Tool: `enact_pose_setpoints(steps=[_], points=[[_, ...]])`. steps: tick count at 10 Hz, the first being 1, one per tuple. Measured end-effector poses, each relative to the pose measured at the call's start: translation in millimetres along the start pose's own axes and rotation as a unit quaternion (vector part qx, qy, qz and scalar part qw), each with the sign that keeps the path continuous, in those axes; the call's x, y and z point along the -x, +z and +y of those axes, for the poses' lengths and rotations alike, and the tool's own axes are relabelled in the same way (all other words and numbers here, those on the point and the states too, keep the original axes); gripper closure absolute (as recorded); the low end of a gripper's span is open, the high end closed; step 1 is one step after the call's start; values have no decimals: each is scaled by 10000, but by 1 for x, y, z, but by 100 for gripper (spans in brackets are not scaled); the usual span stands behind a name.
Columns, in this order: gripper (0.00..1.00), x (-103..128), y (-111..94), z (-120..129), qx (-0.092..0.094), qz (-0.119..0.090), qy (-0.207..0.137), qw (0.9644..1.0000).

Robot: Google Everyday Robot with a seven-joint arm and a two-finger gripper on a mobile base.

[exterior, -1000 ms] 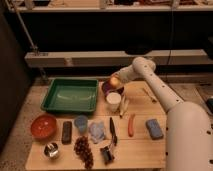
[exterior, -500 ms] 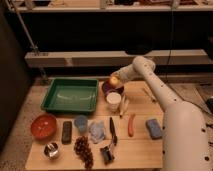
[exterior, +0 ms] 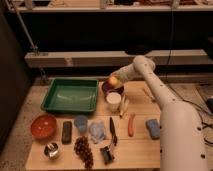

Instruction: Place apple in purple bowl

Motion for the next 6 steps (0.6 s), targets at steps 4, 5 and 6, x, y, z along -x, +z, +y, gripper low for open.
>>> enact_pose_setpoints(steps=[4,5,6], points=[[20,4,-2,0,22,-128,25,9999],[20,5,-3,-1,11,-182,32,9998],[20,7,-5,-2,0,-240,41,9997]])
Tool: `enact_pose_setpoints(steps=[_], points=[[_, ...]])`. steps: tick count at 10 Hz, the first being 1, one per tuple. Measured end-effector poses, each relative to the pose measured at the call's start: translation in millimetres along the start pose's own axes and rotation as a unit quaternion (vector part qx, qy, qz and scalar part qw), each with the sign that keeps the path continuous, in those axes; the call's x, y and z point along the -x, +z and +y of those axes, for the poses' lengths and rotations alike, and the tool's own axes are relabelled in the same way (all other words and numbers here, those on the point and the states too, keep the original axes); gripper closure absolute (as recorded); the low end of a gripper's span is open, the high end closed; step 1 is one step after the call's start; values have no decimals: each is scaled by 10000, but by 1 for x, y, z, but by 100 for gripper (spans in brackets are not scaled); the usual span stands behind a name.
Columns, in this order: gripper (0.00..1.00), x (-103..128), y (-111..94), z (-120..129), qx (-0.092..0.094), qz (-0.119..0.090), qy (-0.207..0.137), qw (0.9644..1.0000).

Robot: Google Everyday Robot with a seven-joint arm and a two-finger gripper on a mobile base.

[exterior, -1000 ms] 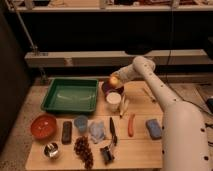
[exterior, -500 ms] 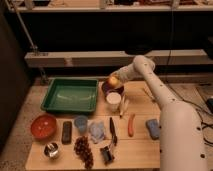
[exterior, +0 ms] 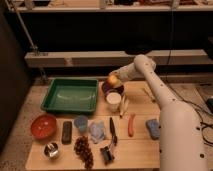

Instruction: Place apple in purple bowl

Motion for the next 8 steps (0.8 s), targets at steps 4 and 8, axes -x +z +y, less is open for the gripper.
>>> enact_pose_setpoints(steps=[4,8], points=[[20,6,-9,-8,-126,-70,1,9999],[20,13,-20,-15,-263,-85,-74,9996]])
